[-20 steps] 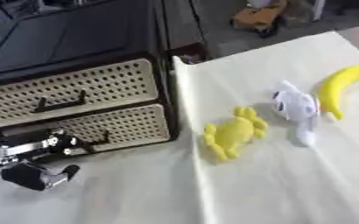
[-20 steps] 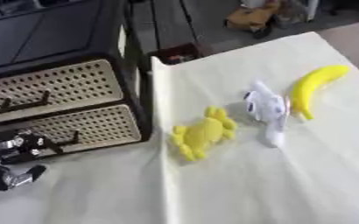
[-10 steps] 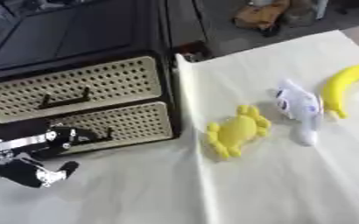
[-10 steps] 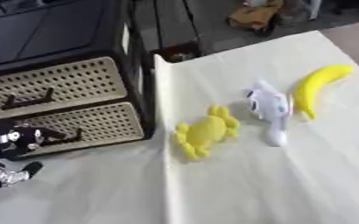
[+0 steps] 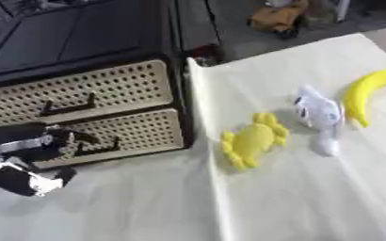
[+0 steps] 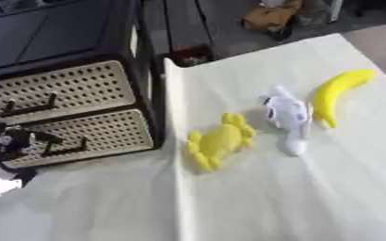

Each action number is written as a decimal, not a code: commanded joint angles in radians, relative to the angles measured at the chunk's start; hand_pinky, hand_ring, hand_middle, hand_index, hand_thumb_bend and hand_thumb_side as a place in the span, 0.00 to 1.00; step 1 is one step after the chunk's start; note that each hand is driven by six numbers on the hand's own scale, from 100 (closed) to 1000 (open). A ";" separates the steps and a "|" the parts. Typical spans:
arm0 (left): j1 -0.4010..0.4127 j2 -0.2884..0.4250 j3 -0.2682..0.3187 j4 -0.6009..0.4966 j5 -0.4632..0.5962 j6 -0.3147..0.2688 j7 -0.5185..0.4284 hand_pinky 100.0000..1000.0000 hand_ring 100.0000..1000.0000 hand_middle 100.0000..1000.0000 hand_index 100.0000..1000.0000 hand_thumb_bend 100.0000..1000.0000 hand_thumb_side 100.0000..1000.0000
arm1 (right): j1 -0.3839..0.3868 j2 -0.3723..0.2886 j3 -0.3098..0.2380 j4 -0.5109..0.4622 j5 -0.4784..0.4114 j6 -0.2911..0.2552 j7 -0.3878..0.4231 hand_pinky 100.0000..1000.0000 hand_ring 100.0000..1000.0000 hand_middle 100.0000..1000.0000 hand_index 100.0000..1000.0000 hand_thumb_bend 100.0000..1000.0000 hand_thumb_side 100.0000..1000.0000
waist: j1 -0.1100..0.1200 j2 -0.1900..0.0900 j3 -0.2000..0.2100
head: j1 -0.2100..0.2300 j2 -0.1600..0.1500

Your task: Pick up objects from table and place into drawer.

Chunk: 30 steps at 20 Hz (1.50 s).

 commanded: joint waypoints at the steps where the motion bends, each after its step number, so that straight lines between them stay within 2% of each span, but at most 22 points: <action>1: -0.014 0.031 0.001 0.006 -0.043 -0.016 0.026 0.00 0.00 0.00 0.97 0.00 0.23 | -0.015 -0.016 -0.006 -0.016 -0.002 0.002 0.000 0.71 0.85 0.75 0.90 0.00 1.00 | -0.011 -0.020 -0.002 | 0.001 -0.013; 5: -0.021 0.022 -0.008 0.028 -0.073 -0.010 0.057 0.00 0.00 0.00 1.00 0.00 0.25 | -0.021 -0.013 -0.005 -0.016 -0.005 0.005 0.000 0.71 0.85 0.75 0.90 0.00 1.00 | -0.007 -0.017 -0.006 | -0.001 -0.015; 9: -0.027 0.007 -0.025 0.049 -0.063 -0.001 0.046 0.00 0.00 0.00 1.00 0.00 0.29 | -0.024 -0.009 -0.004 -0.016 -0.006 0.010 0.002 0.71 0.85 0.75 0.90 0.00 1.00 | -0.003 -0.014 -0.011 | -0.005 -0.015; 12: -0.031 0.000 -0.022 0.066 -0.052 0.010 0.034 0.00 0.00 0.00 1.00 0.00 0.28 | -0.025 -0.007 -0.005 -0.016 -0.007 0.014 0.004 0.72 0.85 0.75 0.90 0.00 1.00 | 0.002 -0.011 -0.015 | -0.007 -0.016; 17: -0.035 -0.010 -0.014 0.102 -0.091 0.011 0.056 0.00 0.00 0.00 1.00 0.00 0.28 | -0.029 -0.006 -0.005 -0.016 -0.008 0.018 0.006 0.72 0.85 0.75 0.90 0.00 1.00 | 0.011 -0.006 -0.020 | -0.010 -0.024; 30: -0.038 -0.014 -0.005 0.131 -0.222 0.014 0.164 0.00 0.00 0.00 1.00 0.00 0.24 | -0.024 -0.001 -0.010 -0.016 -0.003 0.025 0.011 0.72 0.86 0.75 0.90 0.00 1.00 | 0.014 0.003 -0.018 | -0.016 -0.023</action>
